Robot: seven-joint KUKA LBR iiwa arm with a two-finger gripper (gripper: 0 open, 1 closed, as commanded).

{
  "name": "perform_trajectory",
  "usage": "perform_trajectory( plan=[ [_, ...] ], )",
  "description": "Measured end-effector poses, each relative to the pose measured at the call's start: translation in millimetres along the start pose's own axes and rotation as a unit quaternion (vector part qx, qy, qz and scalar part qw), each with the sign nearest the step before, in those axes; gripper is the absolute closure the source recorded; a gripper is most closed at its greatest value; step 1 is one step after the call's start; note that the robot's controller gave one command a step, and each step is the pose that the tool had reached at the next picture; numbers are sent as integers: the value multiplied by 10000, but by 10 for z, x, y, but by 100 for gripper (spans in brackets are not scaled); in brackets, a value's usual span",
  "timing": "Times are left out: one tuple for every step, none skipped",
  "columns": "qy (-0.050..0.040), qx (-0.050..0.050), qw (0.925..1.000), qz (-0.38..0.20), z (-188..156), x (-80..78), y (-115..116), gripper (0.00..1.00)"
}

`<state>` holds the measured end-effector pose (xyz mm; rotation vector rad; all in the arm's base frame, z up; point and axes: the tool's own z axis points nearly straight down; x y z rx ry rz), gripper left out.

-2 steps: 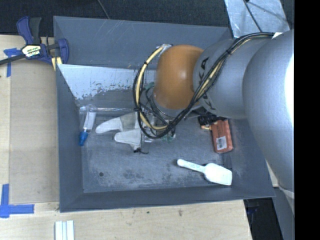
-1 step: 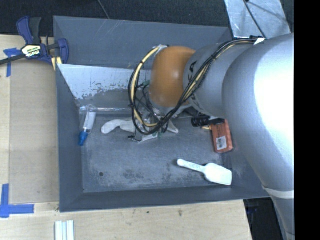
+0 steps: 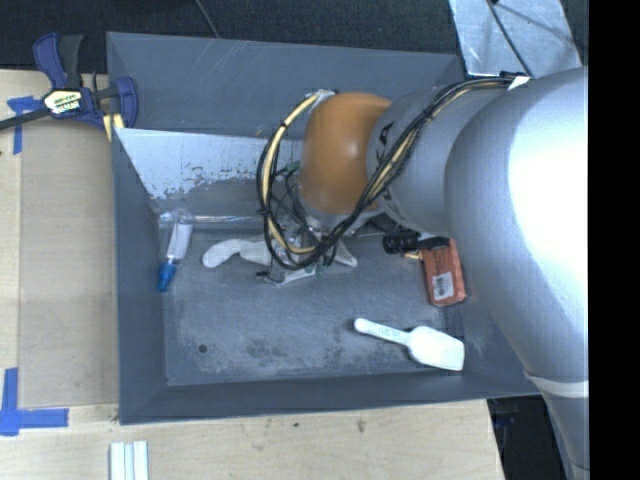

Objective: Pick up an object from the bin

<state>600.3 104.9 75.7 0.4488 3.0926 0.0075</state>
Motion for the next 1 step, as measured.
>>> perform_trajectory(
  plan=[
    [50, 21, 9998, -176, -1464, -176, 133, 100]
  ],
)
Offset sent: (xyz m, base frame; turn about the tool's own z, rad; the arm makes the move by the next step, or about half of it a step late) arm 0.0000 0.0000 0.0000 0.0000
